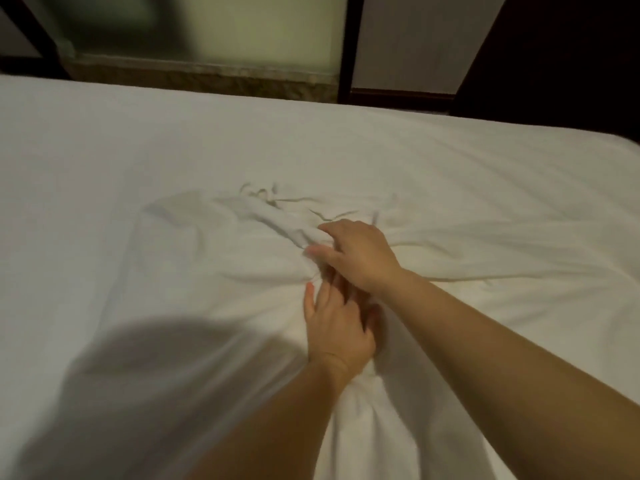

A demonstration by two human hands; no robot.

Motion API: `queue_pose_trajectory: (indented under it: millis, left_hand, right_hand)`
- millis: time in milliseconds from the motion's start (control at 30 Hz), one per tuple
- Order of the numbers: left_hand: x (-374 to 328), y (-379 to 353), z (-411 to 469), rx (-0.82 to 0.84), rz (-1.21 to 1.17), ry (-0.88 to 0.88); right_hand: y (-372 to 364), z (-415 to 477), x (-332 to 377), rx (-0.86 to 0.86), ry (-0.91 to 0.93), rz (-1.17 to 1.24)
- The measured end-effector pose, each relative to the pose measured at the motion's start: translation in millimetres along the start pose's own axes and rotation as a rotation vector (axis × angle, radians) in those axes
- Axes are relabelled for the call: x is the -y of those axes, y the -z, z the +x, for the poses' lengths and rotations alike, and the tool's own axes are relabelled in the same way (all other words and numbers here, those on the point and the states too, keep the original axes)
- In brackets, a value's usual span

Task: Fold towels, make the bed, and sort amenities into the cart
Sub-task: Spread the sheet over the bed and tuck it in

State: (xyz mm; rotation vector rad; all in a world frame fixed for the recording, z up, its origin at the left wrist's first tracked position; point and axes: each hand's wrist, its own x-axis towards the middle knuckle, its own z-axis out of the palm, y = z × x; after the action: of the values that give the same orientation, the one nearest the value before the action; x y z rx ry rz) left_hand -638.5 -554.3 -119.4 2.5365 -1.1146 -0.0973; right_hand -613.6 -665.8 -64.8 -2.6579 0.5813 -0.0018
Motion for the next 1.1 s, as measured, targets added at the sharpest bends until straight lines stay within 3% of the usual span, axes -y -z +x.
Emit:
queue_pose_trajectory:
  millis: [100, 167, 233, 300, 367, 433, 500, 600, 667, 767, 867, 933, 1000, 1033, 1100]
  left_hand:
    - [12.4, 19.3, 3.9, 0.067, -0.235, -0.058]
    - [42.4, 46.7, 2.7, -0.048, -0.379, -0.159]
    - [93.3, 80.6, 0.8, -0.335, -0.24, -0.208]
    - [167.7, 103.2, -5.5, -0.467, 0.056, -0.049]
    - [220.2, 112.0, -16.6, -0.346, 0.195, 0.251]
    - [235.0, 97.8, -27.6, -0.191, 0.19, 0.445]
    - [230.6, 84.7, -26.2, -0.192, 0.102, 0.47]
    - [231.7, 86.2, -24.0, -0.232, 0.064, 0.444]
    - [235.0, 83.9, -27.5, -0.24, 0.073, 0.452]
    - [235.4, 87.9, -24.8, -0.229, -0.029, 0.452]
    - [238.0, 106.2, -19.4, -0.285, -0.273, 0.476]
    - [245.5, 130.9, -13.5, -0.207, -0.693, 0.635]
    - [265.1, 154.9, -4.1, 0.001, -1.172, 0.742]
    - [275.3, 162.6, -0.3, 0.08, -1.281, 0.747]
    - [282.2, 170.7, 5.7, 0.203, -1.266, 0.701]
  right_hand:
    - [-13.6, 7.0, -4.1, 0.072, -0.106, 0.009]
    - [-16.5, 10.6, -4.9, 0.092, -0.169, 0.06]
    - [-16.8, 14.7, -3.7, 0.11, -0.192, 0.054]
    - [-12.2, 17.3, 0.9, 0.125, -0.21, 0.017]
    - [1.6, 20.7, 10.2, 0.19, -0.236, 0.048]
    - [24.8, 32.6, 36.2, 0.326, -0.259, 0.271]
    - [40.0, 54.5, 68.9, 0.42, -0.244, 0.413]
    - [36.1, 86.7, 112.0, 0.549, -0.263, 0.429]
    - [28.6, 97.8, 128.6, 0.71, -0.311, 0.456]
    - [19.0, 101.1, 147.4, 0.967, -0.409, 0.687]
    - [10.3, 102.9, 162.9, 0.91, -0.41, 0.647]
    - [11.1, 101.3, 170.3, 0.854, -0.388, 0.702]
    - [13.0, 92.2, 178.7, 0.842, -0.317, 0.779]
    - [14.0, 80.0, 182.7, 0.802, -0.215, 0.69]
    - [5.8, 51.5, 185.1, 0.596, 0.041, 0.281]
